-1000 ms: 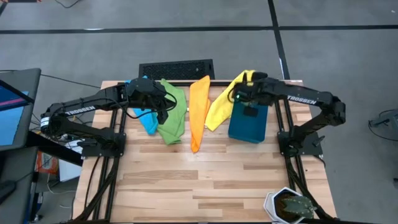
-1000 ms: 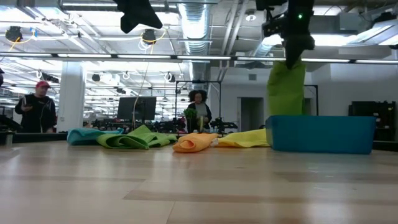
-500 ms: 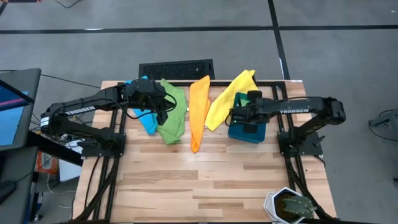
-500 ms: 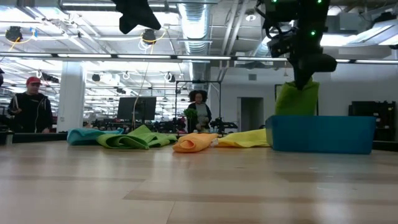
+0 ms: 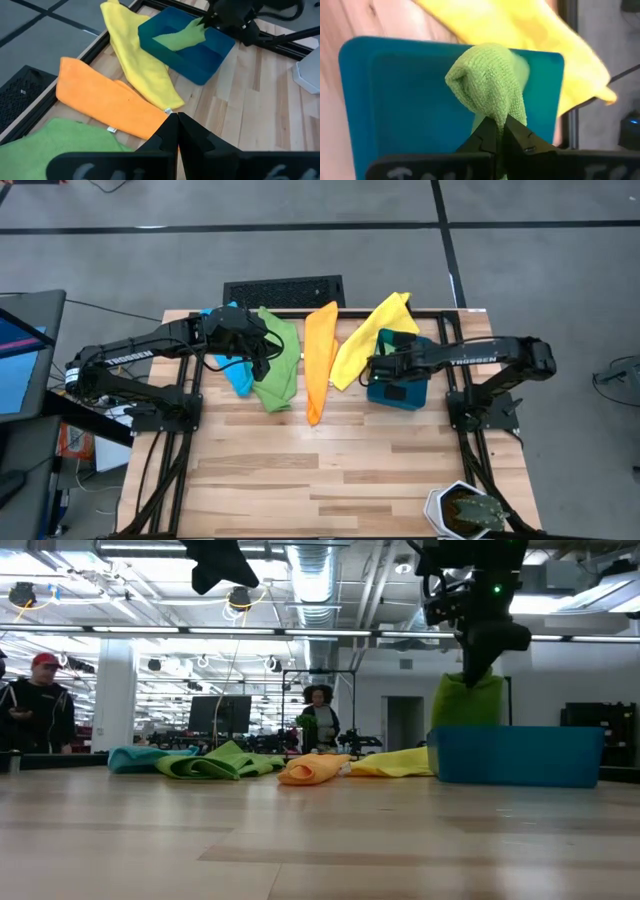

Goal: Fold microfiber towels
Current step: Put the bottom green microfiber cloth into the blue bin

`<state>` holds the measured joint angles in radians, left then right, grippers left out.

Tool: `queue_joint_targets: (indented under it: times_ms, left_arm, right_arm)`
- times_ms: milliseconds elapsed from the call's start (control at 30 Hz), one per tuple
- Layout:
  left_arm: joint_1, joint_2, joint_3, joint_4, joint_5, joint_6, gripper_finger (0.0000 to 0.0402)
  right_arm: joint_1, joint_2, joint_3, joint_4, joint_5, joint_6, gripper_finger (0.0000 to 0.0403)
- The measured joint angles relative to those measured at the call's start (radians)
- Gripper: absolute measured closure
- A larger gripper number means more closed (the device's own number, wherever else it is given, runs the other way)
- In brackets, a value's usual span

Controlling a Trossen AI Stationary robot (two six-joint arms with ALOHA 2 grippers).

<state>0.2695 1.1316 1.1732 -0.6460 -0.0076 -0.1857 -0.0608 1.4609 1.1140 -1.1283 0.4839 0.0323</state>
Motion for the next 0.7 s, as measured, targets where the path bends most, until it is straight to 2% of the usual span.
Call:
queue_joint_targets:
  times_ms: [167,700]
  left_arm:
    - [0.000,0.000,0.000,-0.001,0.000,-0.002,0.0401]
    - [0.000,0.000,0.000,0.000,0.000,0.006,0.0401]
  right_arm:
    - [0.009,0.001,-0.061,-0.002,-0.014,0.044,0.0365]
    - [0.020,0.001,-0.122,0.088,-0.089,0.050,0.0348]
